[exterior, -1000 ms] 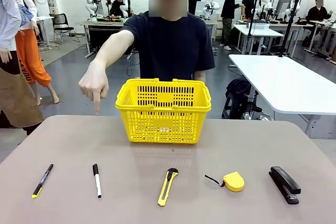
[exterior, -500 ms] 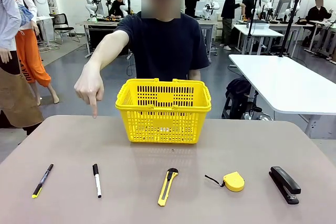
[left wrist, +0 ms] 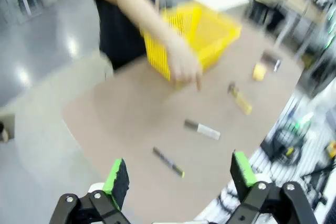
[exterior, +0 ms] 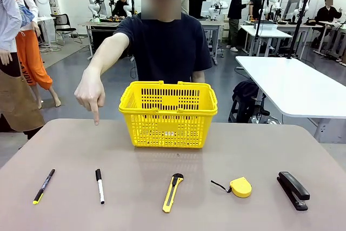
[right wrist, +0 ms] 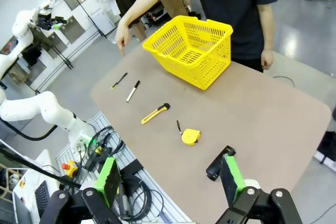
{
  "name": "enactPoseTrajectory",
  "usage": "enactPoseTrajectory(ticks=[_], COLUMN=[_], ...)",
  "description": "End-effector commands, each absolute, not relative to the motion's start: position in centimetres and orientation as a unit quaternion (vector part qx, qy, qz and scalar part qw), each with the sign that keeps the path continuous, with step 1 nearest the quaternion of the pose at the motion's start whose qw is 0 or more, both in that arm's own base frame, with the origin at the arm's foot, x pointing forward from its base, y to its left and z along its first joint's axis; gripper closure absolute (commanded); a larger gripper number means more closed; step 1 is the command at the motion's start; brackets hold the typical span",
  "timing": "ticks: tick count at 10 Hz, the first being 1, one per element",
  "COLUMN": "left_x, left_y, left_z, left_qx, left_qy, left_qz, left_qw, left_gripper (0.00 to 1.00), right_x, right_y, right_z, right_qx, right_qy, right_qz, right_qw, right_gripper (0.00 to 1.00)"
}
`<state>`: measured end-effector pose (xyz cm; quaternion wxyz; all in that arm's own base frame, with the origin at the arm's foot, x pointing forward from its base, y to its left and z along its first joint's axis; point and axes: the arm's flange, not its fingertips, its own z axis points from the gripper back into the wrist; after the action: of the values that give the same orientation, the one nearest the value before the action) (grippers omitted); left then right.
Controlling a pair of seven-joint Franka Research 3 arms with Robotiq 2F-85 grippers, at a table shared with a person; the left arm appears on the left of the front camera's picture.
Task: Place the items the person wants into the basket.
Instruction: Pick up the item the person points to and place it in the Market Basket.
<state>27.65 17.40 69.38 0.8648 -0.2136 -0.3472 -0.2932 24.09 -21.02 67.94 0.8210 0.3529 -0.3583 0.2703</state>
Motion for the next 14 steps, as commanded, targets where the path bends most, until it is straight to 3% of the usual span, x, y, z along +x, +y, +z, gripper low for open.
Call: enactPoseTrajectory(ticks=[1,3,5,9,11,14], left_x=[27.6,28.1,26.9,26.8,28.1,30.3], left_y=[10.4,3.6,-3.7,-12.2,-13.9,-15.1], left_z=[68.9,67.0,62.9,53.9,52.5,51.6], left_qx=[-0.136,-0.085,-0.008,0.053,0.026,-0.017], left_qy=[-0.237,-0.113,-0.059,-0.080,-0.067,-0.044], left_qz=[-0.356,-0.360,-0.300,-0.163,-0.099,-0.081], left_qw=[0.894,0.922,0.952,0.982,0.992,0.996], left_gripper=[0.00,0.00,0.00,0.00,0.00,0.00], right_x=[24.2,24.2,24.2,24.2,24.2,24.2], right_y=[-21.1,-21.1,-21.1,-21.1,-21.1,-21.1], right_z=[68.3,68.3,68.3,68.3,68.3,68.3], right_qx=[0.360,0.360,0.360,0.360,0.360,0.360], right_qy=[-0.364,-0.364,-0.364,-0.364,-0.364,-0.364], right_qz=[0.278,0.278,0.278,0.278,0.278,0.278], right_qw=[0.813,0.813,0.813,0.813,0.813,0.813], right_gripper=[0.00,0.00,0.00,0.00,0.00,0.00])
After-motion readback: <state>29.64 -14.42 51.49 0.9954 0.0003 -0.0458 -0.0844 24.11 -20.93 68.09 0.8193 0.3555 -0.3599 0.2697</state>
